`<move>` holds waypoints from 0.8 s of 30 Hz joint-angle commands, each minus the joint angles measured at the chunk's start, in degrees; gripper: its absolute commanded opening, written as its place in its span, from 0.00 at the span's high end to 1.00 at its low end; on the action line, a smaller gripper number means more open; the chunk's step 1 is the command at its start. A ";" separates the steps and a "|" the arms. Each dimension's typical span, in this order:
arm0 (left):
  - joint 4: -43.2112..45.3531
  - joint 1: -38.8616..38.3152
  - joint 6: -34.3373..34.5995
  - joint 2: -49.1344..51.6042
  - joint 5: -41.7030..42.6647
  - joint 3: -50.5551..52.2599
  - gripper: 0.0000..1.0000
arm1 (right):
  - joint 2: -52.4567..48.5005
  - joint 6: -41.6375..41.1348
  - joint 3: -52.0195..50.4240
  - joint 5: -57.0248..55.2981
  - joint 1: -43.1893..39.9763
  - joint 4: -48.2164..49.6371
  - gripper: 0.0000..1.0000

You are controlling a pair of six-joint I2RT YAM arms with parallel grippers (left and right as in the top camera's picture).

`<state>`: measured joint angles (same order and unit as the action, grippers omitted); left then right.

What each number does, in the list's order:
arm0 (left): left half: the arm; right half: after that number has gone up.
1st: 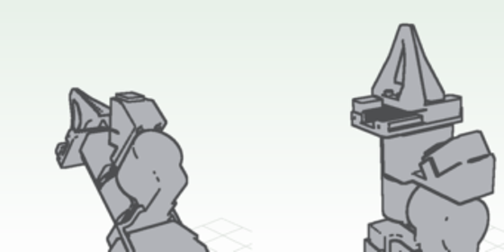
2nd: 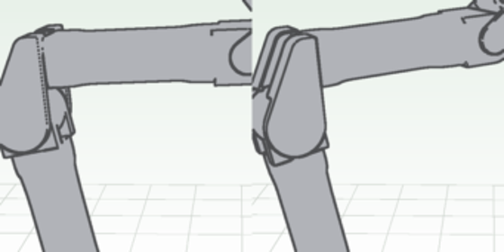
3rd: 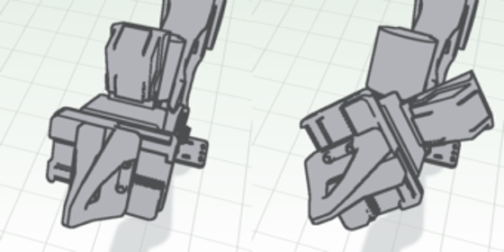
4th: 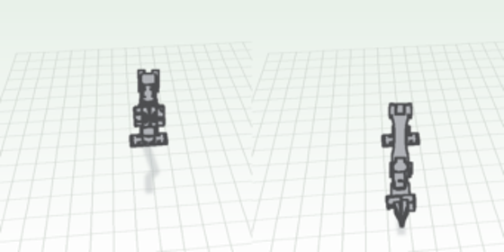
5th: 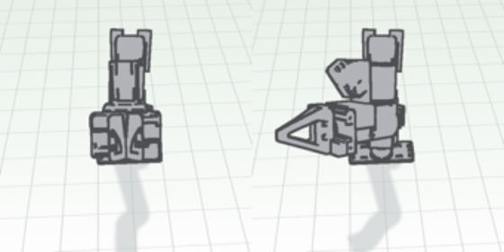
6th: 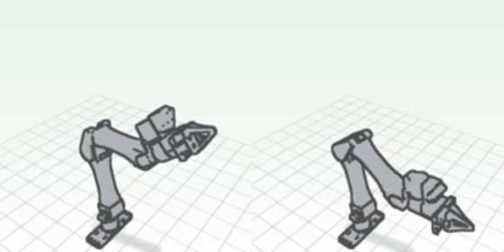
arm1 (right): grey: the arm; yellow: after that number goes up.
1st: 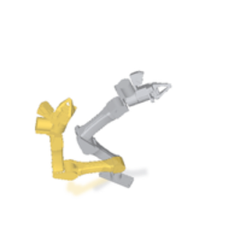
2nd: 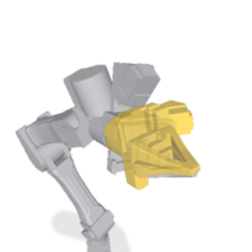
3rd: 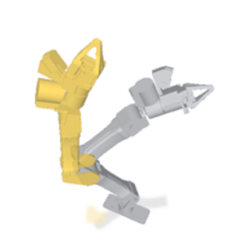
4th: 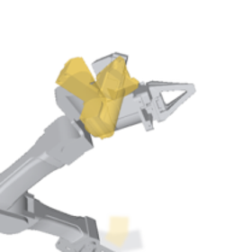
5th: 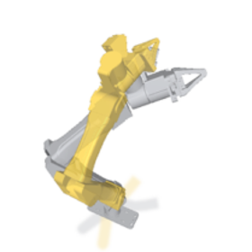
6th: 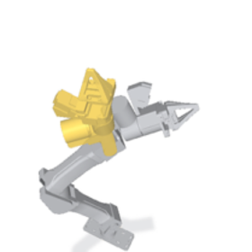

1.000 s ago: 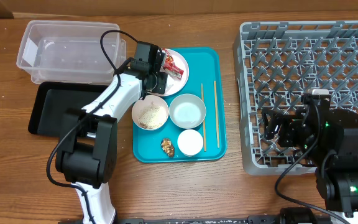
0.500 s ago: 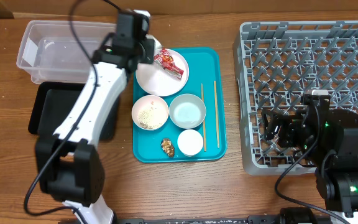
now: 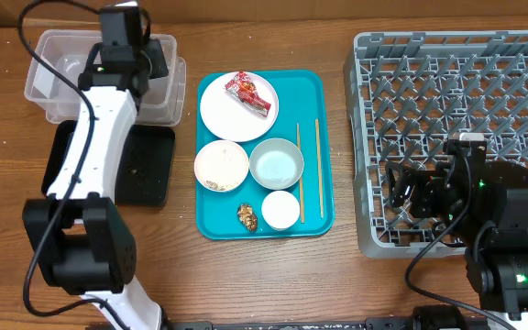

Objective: Sort waste into correct bins and load items into the dishwasher
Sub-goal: 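Carry the tissue left and drop it into the clear bin, then return the left gripper to the plate and grasp the red wrapper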

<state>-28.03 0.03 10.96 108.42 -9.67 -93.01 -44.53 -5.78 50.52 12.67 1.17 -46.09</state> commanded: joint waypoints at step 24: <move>1.33 -19.69 32.11 12.74 16.63 -0.52 0.11 | 0.04 -0.07 1.68 0.31 -0.17 -1.01 0.00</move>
<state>-26.76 -18.17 36.12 118.56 6.90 -93.01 -44.53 -5.80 50.52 12.69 1.15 -47.00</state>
